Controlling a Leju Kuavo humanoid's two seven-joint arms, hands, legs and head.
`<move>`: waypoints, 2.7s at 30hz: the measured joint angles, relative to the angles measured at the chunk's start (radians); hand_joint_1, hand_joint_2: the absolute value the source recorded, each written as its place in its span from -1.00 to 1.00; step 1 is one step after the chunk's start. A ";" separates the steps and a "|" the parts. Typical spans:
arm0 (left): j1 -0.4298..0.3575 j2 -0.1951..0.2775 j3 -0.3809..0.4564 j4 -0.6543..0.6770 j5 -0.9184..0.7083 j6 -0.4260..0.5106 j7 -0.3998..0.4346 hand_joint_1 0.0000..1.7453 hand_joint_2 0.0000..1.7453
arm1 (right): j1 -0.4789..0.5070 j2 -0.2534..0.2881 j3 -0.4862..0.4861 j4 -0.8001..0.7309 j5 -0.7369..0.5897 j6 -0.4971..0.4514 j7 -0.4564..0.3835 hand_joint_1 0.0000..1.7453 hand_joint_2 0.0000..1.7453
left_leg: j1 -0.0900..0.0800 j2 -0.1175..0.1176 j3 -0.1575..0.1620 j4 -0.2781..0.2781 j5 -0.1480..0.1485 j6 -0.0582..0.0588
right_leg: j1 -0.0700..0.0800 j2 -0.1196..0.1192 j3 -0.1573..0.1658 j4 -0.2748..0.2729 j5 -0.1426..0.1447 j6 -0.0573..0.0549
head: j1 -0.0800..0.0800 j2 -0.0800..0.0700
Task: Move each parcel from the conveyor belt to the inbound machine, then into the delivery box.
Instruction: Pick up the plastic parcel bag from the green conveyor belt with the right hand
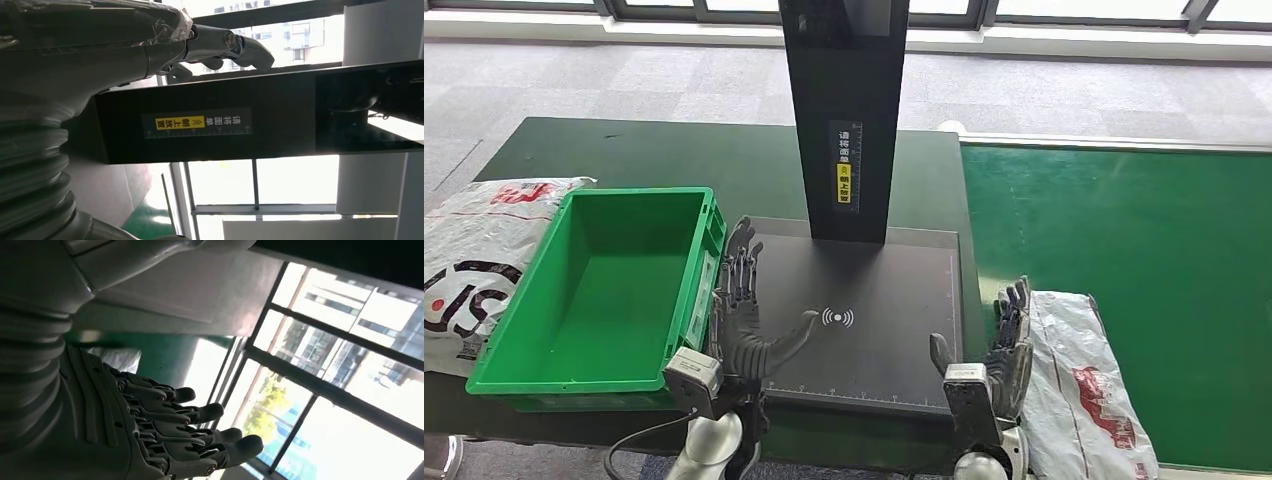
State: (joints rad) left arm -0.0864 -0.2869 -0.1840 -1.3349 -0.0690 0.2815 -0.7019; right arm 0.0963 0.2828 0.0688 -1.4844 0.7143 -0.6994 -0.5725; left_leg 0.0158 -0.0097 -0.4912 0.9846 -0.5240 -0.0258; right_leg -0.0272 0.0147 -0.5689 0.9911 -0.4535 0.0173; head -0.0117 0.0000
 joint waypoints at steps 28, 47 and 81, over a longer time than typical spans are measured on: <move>0.021 0.000 0.024 -0.051 0.002 0.013 0.000 -1.00 1.00 | -0.107 0.018 -0.571 0.096 0.473 0.001 0.304 -1.00 1.00 | 0.000 0.000 -0.003 0.000 0.000 0.000 | 0.000 -0.001 0.001 0.000 0.000 0.000 | 0.000 0.000; 0.033 0.000 0.041 -0.064 0.002 0.010 0.000 -1.00 1.00 | -0.189 0.012 -0.574 0.405 0.497 0.015 0.402 -1.00 1.00 | 0.000 0.000 -0.003 0.000 0.000 0.000 | 0.000 -0.001 0.001 0.000 0.000 0.000 | 0.000 0.000; 0.062 0.000 0.053 -0.103 0.008 0.013 0.004 -1.00 1.00 | -0.223 -0.021 -0.622 0.490 0.524 0.150 0.621 1.00 1.00 | 0.001 0.000 0.001 0.000 -0.001 0.000 | 0.001 0.000 0.004 -0.001 0.000 0.000 | 0.000 0.000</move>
State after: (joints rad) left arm -0.0247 -0.2865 -0.1313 -1.4382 -0.0608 0.2945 -0.6974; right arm -0.1269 0.2614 -0.5531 -0.9942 1.2380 -0.5492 0.0488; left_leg 0.0163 -0.0098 -0.4905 0.9845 -0.5246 -0.0253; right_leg -0.0264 0.0146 -0.5646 0.9904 -0.4539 0.0177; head -0.0116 0.0000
